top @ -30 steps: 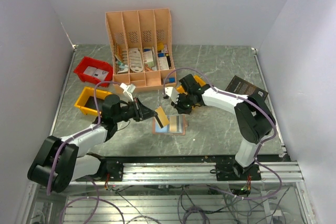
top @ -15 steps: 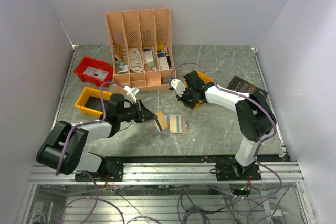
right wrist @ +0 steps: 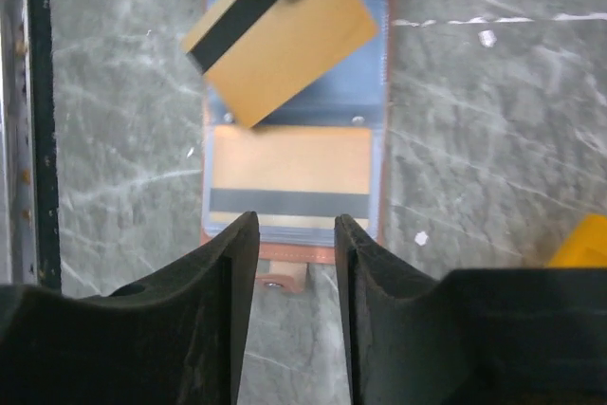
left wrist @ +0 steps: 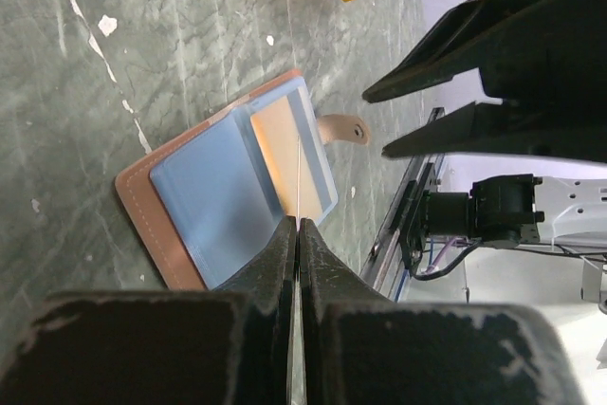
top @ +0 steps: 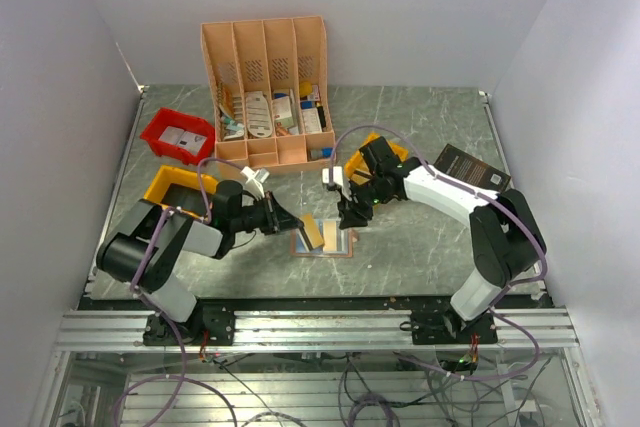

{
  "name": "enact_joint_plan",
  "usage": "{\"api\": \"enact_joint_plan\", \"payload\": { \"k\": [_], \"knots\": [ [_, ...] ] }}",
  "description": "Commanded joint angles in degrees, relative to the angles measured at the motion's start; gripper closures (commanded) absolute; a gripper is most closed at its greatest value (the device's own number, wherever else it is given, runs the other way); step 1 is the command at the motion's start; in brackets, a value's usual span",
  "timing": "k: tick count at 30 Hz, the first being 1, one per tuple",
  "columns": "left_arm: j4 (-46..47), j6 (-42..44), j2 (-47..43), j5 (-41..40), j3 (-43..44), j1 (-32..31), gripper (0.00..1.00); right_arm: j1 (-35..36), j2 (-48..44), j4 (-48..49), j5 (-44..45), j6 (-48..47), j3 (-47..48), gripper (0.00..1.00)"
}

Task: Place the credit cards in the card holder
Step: Insert the credit card into the card holder, then adjust the card holder at the center of the board.

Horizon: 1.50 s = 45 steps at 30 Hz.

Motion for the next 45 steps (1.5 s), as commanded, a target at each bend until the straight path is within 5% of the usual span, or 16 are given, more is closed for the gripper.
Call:
{"api": "enact_joint_plan", "payload": {
  "k": [1,7,9,12,13,19,36,45],
  "knots": [
    [9.0,-1.1,3.3,2.5,1.1,0.0,0.93,1.2,0.8,-2.4,-3.2,-6.2,-3.1,0.56],
    [9.2,-0.7,5.4,2.6,1.8,0.0,0.93,4.2,0.1,-1.4,0.3,-8.5,-4.5,0.54],
    [8.0,-0.1,5.3,2.7,2.1,-0.1,0.93,4.8,-1.0,-4.4,-3.9,-14.2,-4.7,0.63],
    [6.2,0.8,4.8,2.8,2.4,-0.1,0.93,6.4,-2.5,-8.8,-8.2,-23.8,-7.8,0.97],
    [5.6,1.0,4.6,2.7,2.4,-0.1,0.93,7.2,-2.4,-8.7,-7.8,-25.0,-8.7,1.0],
    [4.0,1.6,3.4,2.2,2.3,-0.2,0.93,11.8,0.7,-2.2,5.4,-19.0,-9.3,1.0],
    [3.1,1.5,2.9,2.1,2.4,-0.5,0.93,11.5,2.6,3.3,19.3,-11.6,-8.4,1.0],
    [11.7,-5.2,4.6,0.4,0.1,-0.4,0.93,8.6,0.8,-8.4,2.4,-17.6,-2.9,1.0]
  ]
}}
